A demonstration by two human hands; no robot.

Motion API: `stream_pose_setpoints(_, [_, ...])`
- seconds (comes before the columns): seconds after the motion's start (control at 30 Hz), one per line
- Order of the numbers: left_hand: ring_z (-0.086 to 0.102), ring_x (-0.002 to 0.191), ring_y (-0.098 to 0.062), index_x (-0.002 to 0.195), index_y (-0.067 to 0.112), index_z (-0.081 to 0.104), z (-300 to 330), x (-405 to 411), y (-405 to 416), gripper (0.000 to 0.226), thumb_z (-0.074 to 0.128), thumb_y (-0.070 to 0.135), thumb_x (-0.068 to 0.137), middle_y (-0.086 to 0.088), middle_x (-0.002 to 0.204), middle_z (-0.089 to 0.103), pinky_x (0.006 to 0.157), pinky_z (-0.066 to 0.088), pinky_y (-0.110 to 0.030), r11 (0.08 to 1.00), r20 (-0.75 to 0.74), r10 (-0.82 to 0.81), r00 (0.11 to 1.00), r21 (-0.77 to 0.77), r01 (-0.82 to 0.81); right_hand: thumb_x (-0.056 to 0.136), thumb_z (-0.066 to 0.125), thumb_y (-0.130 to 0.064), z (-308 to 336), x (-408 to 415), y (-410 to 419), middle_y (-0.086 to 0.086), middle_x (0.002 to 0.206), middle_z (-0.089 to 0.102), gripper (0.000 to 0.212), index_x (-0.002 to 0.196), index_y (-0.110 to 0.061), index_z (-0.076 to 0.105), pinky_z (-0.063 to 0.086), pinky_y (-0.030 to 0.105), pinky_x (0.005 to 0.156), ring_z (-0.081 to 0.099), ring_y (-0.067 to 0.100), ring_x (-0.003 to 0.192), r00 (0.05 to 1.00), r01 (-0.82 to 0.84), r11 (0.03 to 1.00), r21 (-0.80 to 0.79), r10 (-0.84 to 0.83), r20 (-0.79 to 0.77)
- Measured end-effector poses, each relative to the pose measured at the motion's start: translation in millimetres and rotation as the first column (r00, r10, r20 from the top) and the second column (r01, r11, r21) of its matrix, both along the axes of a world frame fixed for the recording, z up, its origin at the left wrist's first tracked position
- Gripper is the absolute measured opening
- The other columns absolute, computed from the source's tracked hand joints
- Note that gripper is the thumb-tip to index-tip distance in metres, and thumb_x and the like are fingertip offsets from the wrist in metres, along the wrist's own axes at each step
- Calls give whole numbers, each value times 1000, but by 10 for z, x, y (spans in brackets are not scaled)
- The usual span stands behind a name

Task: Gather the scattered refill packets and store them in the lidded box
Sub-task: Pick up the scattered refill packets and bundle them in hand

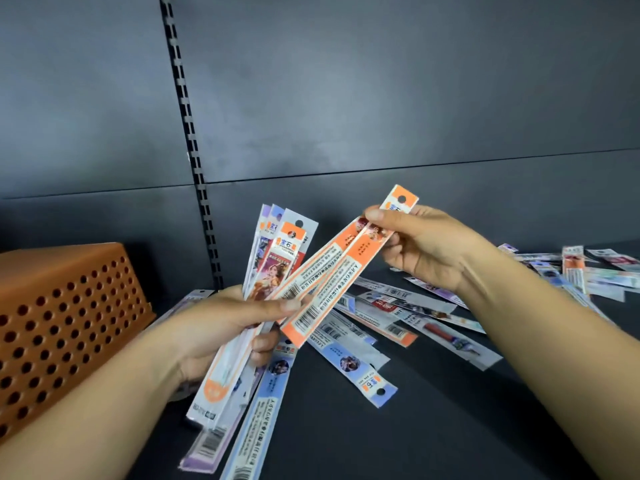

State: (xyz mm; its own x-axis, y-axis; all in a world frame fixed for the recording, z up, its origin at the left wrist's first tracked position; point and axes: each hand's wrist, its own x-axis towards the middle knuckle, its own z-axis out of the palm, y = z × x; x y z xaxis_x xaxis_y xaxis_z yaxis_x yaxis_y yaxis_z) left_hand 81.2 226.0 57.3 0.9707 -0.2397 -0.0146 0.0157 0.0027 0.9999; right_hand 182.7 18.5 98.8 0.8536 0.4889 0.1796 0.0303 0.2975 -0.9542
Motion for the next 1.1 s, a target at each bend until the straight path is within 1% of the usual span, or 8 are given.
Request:
stream_pose_setpoints(0.27, [40,34,-6,78,16,70,8,10,-17,46,90,32,40,1,54,58,36,37,-16,998,36,-18,999,58,16,77,65,-4,-71,5,108,5,56,70,5,75,-7,62,38,10,39,53,8,50,989,142,983,113,-137,-48])
stream_pose_setpoints(0.43, [38,35,-6,69,19,70,24,-20,-85,9,76,16,62,-2,53,50,35,35,-16,996,67,27,997,84,-33,72,66,-14,-118,-55,155,5,66,69,12,80,-7,60,32,11,36,37,3,40,997,-4,991,134,14,-75])
stream_pose_setpoints(0.5, [38,35,-5,65,21,70,34,-26,-103,9,66,13,66,-2,53,50,35,34,-15,995,49,19,999,95,-24,66,65,-19,-94,-107,168,4,66,67,14,75,-9,60,26,11,36,31,3,37,998,-49,988,147,54,-25])
stream_pose_setpoints(0.6, [39,34,-5,65,20,69,34,-30,-111,8,69,13,65,-7,61,52,35,35,-16,993,9,-22,1000,119,21,77,63,-19,-54,-152,176,1,63,67,12,70,-9,60,21,11,34,27,2,34,997,-4,999,54,0,77])
stream_pose_setpoints(0.77, [42,39,-4,63,18,70,57,-26,-63,42,88,45,35,3,57,60,37,37,-16,998,68,10,998,62,-14,74,62,-18,51,-157,78,-3,53,67,11,69,-10,57,23,11,32,28,2,31,974,78,992,99,-97,203])
stream_pose_setpoints(0.9, [37,34,-4,79,11,60,132,-1,-45,39,60,44,59,-1,54,67,35,31,-13,960,105,259,960,-135,-245,65,60,-21,155,-198,-57,-5,46,61,10,62,-12,60,22,9,33,29,1,29,967,2,980,200,-53,248])
stream_pose_setpoints(1.0, [49,37,-7,82,12,58,110,32,-59,45,59,49,56,-1,57,69,38,37,-15,951,116,268,956,-188,-244,61,62,-21,87,-292,88,-4,47,63,11,55,-14,66,28,11,38,36,1,35,953,-66,998,9,60,296])
stream_pose_setpoints(1.1, [68,58,-10,88,14,65,55,12,-117,71,82,56,32,-2,72,74,51,53,-21,990,107,77,991,-122,-64,71,65,-19,15,-362,366,-2,61,71,5,70,-14,66,47,25,66,58,14,63,917,-100,973,-208,171,362])
